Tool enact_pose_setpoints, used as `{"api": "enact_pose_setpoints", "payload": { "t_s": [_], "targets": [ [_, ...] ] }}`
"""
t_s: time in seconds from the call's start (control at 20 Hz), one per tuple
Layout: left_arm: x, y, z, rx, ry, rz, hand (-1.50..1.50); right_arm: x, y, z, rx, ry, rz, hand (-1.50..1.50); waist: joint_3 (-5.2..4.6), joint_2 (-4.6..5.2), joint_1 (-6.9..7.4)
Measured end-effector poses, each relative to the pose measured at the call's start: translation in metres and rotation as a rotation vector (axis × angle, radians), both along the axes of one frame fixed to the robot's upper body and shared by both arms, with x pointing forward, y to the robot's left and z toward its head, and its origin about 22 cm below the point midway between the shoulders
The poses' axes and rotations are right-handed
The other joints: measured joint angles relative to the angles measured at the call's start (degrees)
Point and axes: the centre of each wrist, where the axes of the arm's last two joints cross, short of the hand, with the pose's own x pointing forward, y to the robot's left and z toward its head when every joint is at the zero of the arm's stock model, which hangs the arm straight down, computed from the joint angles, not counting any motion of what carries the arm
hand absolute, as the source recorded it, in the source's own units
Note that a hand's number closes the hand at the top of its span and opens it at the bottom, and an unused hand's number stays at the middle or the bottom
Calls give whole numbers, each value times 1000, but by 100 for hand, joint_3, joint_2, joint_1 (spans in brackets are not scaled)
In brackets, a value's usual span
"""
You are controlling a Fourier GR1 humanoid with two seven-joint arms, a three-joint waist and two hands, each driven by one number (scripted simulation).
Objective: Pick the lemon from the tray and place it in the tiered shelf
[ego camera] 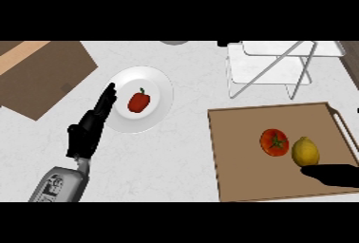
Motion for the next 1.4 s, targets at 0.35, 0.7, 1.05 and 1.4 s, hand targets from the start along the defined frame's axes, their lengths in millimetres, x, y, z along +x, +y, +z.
{"api": "enact_pose_setpoints", "payload": {
  "t_s": [0.35,0.7,1.05,1.4],
  "targets": [
    [1,-1,3,2,0,0,0,12,3,-12,7,18,-27,-150,1,1,-1],
    [-7,1,3,4,-1,6,0,17,2,-30,8,62,-46,-150,1,-1,-3],
    [-3,-1,1,3,-1,-2,0,27,1,-43,-6,111,-59,-150,1,1,-8],
    [-4,-4,0,-1,-2,-4,0,31,5,-57,-19,142,-70,-150,2,0,-11]
  ]
}}
